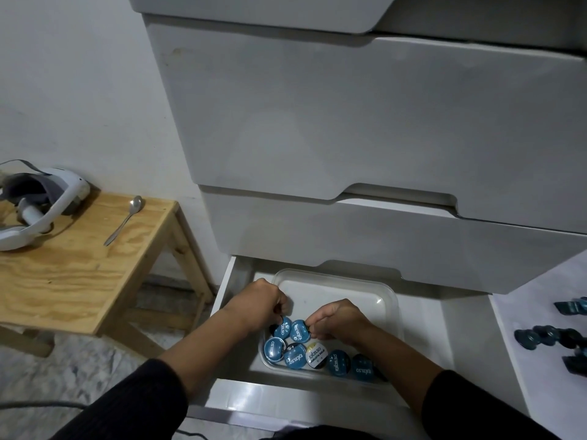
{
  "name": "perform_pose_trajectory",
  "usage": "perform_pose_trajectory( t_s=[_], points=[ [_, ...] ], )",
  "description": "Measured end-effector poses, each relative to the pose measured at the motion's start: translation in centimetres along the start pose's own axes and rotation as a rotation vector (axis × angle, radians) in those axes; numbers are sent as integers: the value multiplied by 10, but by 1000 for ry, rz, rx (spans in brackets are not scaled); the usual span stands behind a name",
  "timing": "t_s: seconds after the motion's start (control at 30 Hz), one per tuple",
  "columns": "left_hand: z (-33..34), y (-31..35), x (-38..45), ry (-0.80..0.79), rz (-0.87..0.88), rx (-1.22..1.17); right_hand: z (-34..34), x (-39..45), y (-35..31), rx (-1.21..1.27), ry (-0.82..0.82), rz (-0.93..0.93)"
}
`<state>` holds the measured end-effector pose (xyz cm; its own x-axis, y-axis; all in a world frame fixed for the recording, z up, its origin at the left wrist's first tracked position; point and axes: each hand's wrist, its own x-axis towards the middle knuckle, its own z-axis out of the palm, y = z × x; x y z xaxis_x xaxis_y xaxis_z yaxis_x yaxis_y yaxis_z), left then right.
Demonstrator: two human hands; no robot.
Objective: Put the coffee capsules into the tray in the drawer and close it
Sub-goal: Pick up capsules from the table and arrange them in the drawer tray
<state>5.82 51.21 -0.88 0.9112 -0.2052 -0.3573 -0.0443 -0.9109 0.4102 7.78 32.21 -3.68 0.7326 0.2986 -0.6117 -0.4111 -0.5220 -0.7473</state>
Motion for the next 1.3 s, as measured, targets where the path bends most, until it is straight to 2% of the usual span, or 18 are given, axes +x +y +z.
perform_pose_trajectory(
  t_s=[0.2, 0.33, 0.47, 0.63, 0.73, 0.8, 0.9, 1.0, 1.1, 1.3],
  points=[
    [1, 3, -3, 13, -13, 46, -2, -7, -3, 16, -84, -30],
    [0, 4, -7, 41, -41, 69, -4, -15, -3, -119, -70, -77],
    [-3, 11, -18, 111, -67, 80, -2, -28, -10, -356, 54, -167],
    [5, 37, -43, 292, -99, 42, 9, -45, -10, -650, 219, -375],
    [16, 54, -56, 399, -133, -1, 19, -59, -11, -823, 470, -550],
    [22, 64, -63, 443, -149, -20, 24, -63, -5, -820, 658, -726],
    [29, 80, -74, 478, -169, -52, 25, -72, 3, -853, 793, -851],
    [32, 94, -80, 479, -187, -89, 19, -84, 11, -850, 845, -870],
    [35, 112, -80, 445, -209, -100, 4, -91, 28, -937, 808, -847],
    [48, 180, -70, 432, -168, -108, -62, -121, 54, -1127, 815, -875]
  ],
)
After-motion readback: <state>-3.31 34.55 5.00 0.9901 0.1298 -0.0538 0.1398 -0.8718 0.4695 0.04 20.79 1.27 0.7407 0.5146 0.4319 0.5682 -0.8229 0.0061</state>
